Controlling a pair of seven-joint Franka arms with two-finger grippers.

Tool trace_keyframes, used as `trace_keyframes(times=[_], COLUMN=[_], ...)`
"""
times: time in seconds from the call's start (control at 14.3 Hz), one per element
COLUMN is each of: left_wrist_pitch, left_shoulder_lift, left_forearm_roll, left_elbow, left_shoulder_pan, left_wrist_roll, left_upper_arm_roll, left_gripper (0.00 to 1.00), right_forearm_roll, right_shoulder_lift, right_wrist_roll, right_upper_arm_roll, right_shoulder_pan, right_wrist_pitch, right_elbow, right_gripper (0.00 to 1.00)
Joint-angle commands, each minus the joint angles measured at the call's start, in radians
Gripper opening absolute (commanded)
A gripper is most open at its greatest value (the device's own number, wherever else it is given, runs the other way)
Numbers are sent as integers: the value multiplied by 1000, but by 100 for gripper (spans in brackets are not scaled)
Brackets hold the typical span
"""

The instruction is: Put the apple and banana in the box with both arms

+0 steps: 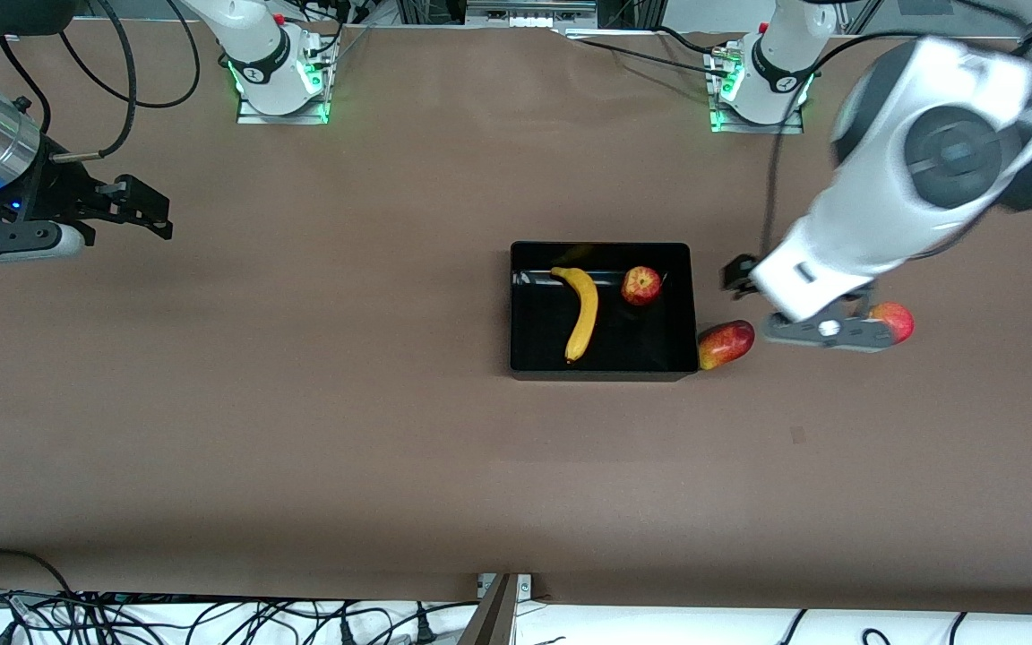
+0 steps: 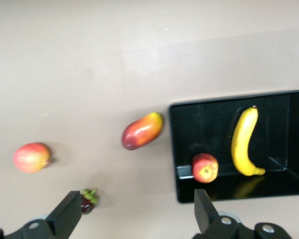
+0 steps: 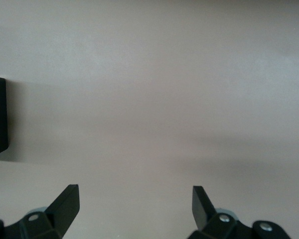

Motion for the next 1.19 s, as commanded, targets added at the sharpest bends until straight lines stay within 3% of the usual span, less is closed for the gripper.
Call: trace_keyframes(times=[0.0,0.07,0.21,0.35,0.49,1.12], left_wrist_pitch=[5,62,90,73,41,-14], left_shoulder_lift=[-158,-229,-338,-372,-372,-317], left_forearm_roll=[-147,-190,-193,-186,-109,-118], left_elbow=[-135,-203,-309,-349,-346,-282], left_shoulder_pan=[-27,-45,-51,-82,-94,-93], left_wrist_roll=[74,128,179,190,248,259], left_upper_arm_roll=[157,239,322,412,420,420], left_gripper=[100,100,100,100,100,100], right_forearm_roll=[-6,-6,-6,-6,-6,-6], right_shoulder_lift=[4,4,4,4,4,4], right_wrist_roll=[8,8,8,8,8,8], right_upper_arm_roll=[18,18,16,18,18,18], right_shoulder_pan=[-17,-17,-17,-17,-17,-17], right_wrist_pitch=[-3,-3,-3,-3,-3,-3], right_elbow=[13,13,13,13,13,13], right_gripper=[100,100,100,100,100,100])
